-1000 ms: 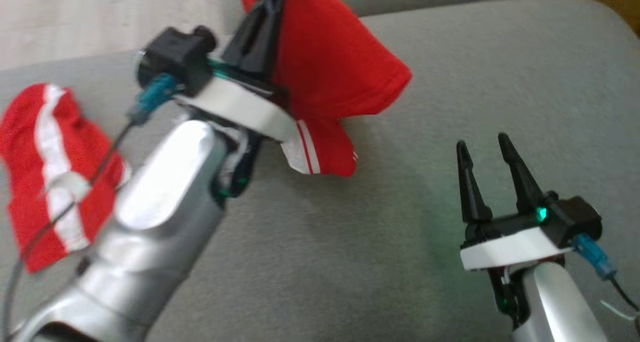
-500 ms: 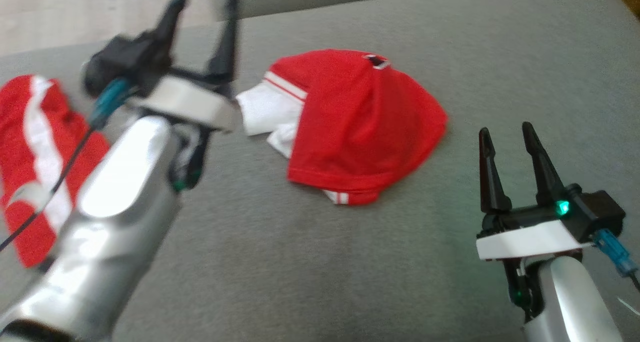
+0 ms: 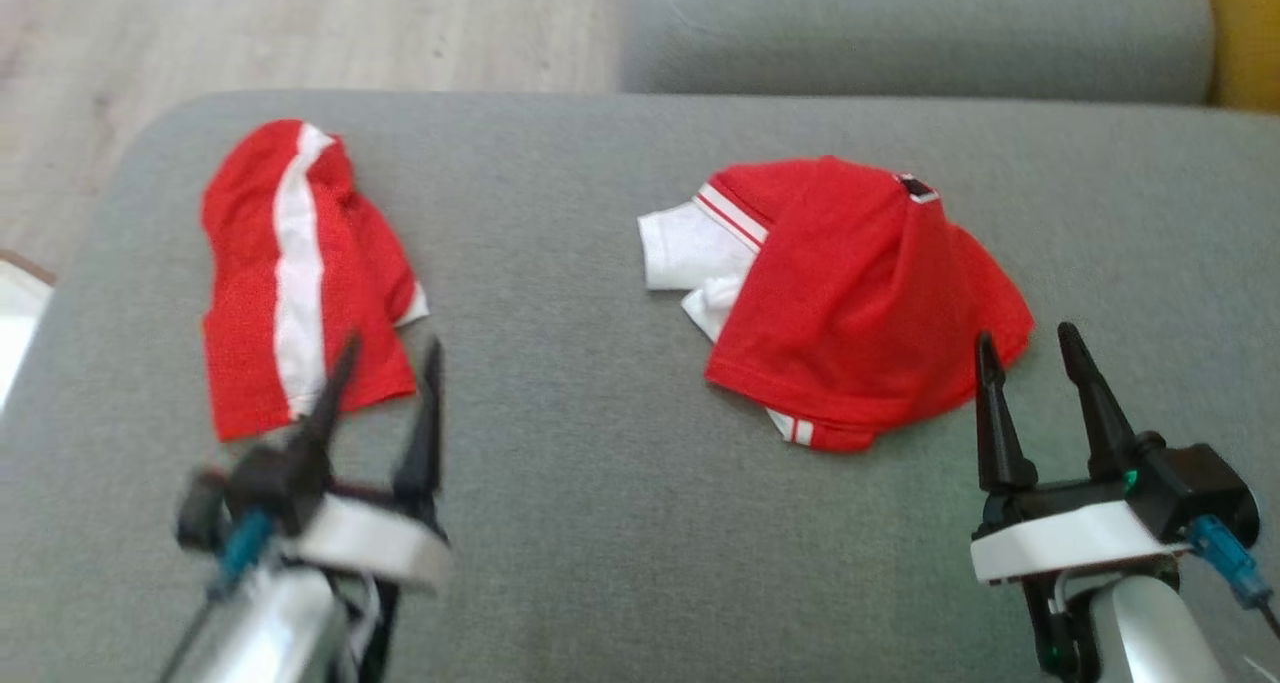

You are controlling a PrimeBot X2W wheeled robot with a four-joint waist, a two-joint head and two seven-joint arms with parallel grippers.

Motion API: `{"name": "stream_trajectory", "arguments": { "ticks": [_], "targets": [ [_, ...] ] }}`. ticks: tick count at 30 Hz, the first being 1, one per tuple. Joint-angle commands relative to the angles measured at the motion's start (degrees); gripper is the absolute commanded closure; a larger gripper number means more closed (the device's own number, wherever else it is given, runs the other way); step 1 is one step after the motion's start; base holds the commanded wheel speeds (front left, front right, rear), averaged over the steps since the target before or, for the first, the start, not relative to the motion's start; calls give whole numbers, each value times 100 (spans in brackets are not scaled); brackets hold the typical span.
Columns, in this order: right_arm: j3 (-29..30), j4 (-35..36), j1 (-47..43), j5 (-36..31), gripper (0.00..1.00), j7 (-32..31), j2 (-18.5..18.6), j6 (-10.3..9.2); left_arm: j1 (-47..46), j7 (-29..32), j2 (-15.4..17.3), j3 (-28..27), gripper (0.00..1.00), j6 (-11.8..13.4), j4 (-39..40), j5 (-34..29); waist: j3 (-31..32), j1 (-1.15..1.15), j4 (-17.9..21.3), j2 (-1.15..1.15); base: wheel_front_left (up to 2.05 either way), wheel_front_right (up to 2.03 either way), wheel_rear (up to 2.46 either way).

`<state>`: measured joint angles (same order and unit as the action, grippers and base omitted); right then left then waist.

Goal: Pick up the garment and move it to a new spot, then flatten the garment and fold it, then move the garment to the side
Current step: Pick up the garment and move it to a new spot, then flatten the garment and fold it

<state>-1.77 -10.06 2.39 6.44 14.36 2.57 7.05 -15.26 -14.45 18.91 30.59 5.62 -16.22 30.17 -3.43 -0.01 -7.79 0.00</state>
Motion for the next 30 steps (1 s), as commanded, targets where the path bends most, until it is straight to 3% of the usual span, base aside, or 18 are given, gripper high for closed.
{"name": "stream_trajectory", "arguments": {
  "ticks": [1, 4, 8, 18, 24, 30],
  "targets": [
    [-127, 174, 106, -61, 0, 63, 31, 44, -170, -53, 47, -291, 0, 27, 235, -69, 126, 1, -127, 0, 0, 0, 0],
    [-136, 176, 92, -85, 0, 63, 31, 44, 244, -54, -194, -576, 0, 94, 455, -172, 131, 1, -182, 0, 0, 0, 0],
    [-255, 176, 109, -212, 0, 63, 31, 44, 459, -54, -442, -811, 0, -20, 617, -383, 97, 1, -270, 0, 0, 0, 0],
    [-1712, -785, 1004, -1259, 0, -300, 31, 44, 333, -54, -799, -1159, 0, -450, 489, -694, -375, 1, -624, 0, 0, 0, 0],
    [-1585, -1714, 1633, -1831, 0, -806, 31, 44, 200, -54, -1066, -1231, 0, -734, 316, -854, -612, 1, -963, 0, 0, 0, 0],
    [-1333, -2264, 1874, -1971, 0, -1108, 31, 44, 171, -54, -1235, -1371, 0, -920, 165, -979, -712, 1, -1132, 0, 0, 0, 0]
  ]
}}
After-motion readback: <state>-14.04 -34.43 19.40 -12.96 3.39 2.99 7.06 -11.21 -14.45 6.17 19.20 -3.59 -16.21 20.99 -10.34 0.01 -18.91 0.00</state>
